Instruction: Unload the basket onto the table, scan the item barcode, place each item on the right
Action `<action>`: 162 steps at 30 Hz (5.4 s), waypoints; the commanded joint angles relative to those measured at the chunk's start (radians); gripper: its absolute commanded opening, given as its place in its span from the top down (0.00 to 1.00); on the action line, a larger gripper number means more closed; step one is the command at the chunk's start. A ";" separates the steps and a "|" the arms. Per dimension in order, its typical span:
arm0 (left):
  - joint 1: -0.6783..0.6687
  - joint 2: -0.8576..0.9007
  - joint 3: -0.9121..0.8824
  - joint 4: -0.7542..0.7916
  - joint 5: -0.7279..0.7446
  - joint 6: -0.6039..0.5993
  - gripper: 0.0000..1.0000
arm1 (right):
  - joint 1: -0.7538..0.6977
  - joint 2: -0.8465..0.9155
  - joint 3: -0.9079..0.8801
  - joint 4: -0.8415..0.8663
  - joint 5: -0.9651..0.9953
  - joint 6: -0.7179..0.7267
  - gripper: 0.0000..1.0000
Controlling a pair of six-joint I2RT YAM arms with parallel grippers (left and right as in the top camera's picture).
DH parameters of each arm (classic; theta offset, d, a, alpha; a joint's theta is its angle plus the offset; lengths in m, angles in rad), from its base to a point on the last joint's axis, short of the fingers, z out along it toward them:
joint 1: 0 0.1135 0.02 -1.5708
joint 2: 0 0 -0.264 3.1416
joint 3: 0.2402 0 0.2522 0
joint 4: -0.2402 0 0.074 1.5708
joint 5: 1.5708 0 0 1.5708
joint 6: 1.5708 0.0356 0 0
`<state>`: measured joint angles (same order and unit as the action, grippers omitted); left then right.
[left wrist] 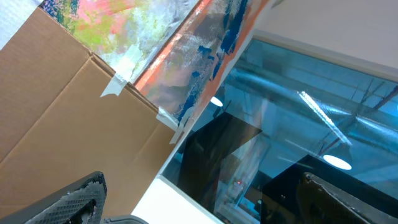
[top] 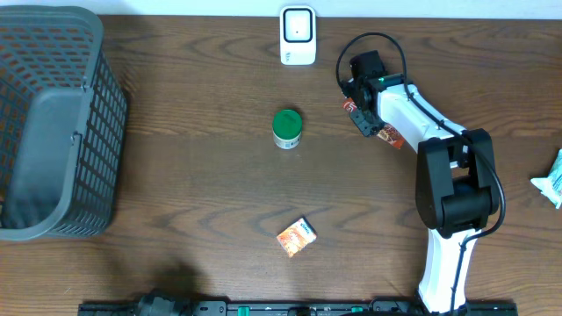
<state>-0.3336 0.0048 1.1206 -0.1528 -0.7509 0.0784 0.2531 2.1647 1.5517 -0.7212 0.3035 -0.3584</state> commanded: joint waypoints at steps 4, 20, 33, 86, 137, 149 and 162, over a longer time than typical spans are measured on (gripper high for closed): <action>0.005 0.002 -0.004 0.006 -0.009 0.002 0.02 | -0.001 0.037 -0.017 -0.006 -0.067 0.006 0.68; 0.005 0.002 -0.004 0.006 -0.009 0.002 0.02 | 0.002 -0.133 0.057 -0.231 -0.426 0.162 0.99; 0.005 0.002 -0.004 0.006 -0.009 0.002 0.02 | 0.010 -0.211 0.056 -0.456 -0.769 0.207 0.45; 0.005 0.002 -0.004 0.006 -0.009 0.002 0.02 | -0.044 -0.036 0.014 -0.489 -1.007 0.126 0.99; 0.005 0.002 -0.004 0.006 -0.009 0.002 0.02 | 0.156 -0.199 0.208 -0.571 -0.191 0.493 0.01; 0.005 0.001 -0.004 0.006 -0.009 0.002 0.02 | 0.193 -0.187 -0.109 -0.314 -0.068 0.492 0.01; 0.005 0.001 -0.004 0.006 -0.009 0.002 0.02 | 0.171 -0.186 -0.298 -0.089 -0.059 0.462 0.36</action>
<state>-0.3336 0.0048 1.1206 -0.1528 -0.7509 0.0784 0.4454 1.9747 1.2816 -0.8379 0.2237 0.1040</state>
